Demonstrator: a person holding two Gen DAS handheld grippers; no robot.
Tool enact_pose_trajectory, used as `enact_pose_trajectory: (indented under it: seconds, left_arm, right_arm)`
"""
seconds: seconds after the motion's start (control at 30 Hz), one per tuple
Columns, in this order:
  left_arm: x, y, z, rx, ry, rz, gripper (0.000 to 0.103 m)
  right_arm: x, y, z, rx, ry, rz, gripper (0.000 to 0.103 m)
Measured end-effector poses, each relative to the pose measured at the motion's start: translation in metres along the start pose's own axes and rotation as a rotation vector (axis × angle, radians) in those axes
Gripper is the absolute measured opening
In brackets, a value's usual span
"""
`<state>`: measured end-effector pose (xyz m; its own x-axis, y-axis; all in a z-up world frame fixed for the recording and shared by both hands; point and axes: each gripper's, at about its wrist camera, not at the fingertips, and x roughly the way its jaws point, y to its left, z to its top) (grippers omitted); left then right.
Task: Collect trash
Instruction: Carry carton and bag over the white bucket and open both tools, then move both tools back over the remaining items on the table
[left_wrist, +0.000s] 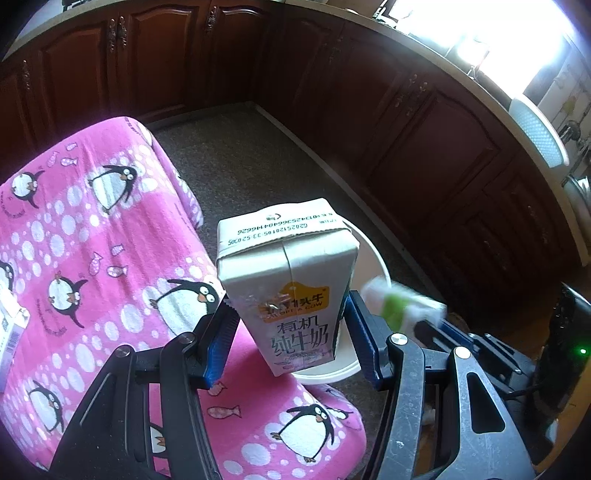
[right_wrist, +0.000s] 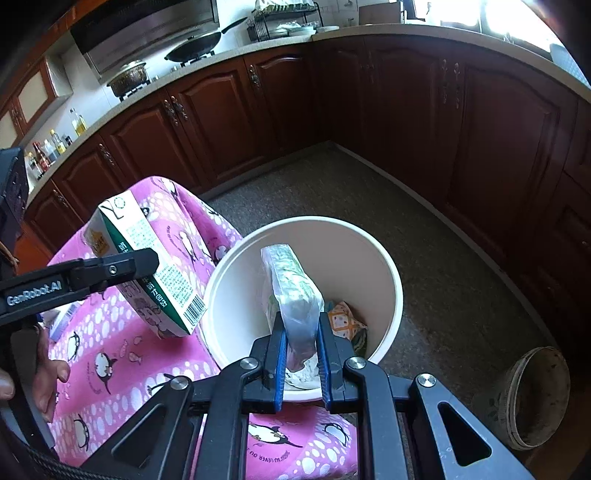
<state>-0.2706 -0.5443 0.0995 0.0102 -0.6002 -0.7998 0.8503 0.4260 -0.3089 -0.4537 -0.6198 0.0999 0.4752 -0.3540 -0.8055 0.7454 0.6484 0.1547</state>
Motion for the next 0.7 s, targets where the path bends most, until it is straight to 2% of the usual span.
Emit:
enact_pose_trajectory:
  seconds: [0.03,0.1,0.13,0.17,0.4,0.7]
  left_arm:
    - [0.001,-0.002,0.0,0.005,-0.001,0.003,0.056]
    - [0.0,0.001,0.0,0.015,-0.006,0.02,0.057]
    - [-0.001,0.0,0.0,0.022,-0.009,0.023,0.057]
    - [-0.004,0.001,-0.002,0.025,-0.01,0.026,0.057]
    - [-0.009,0.008,-0.007,0.014,-0.009,0.039,0.063]
    - [-0.031,0.021,-0.015,0.01,-0.044,0.072,0.063]
  right_arm:
    - [0.002,0.0,0.0,-0.001,0.003,-0.008,0.013]
    - [0.008,0.0,-0.001,-0.002,0.025,-0.028,0.026]
    - [0.01,0.0,0.0,0.001,0.025,-0.031,0.041]
    - [0.01,-0.001,-0.001,0.009,0.014,-0.028,0.044]
    - [0.007,0.002,-0.002,0.009,0.003,-0.015,0.044]
    - [-0.004,0.006,-0.003,0.01,-0.017,-0.017,0.044]
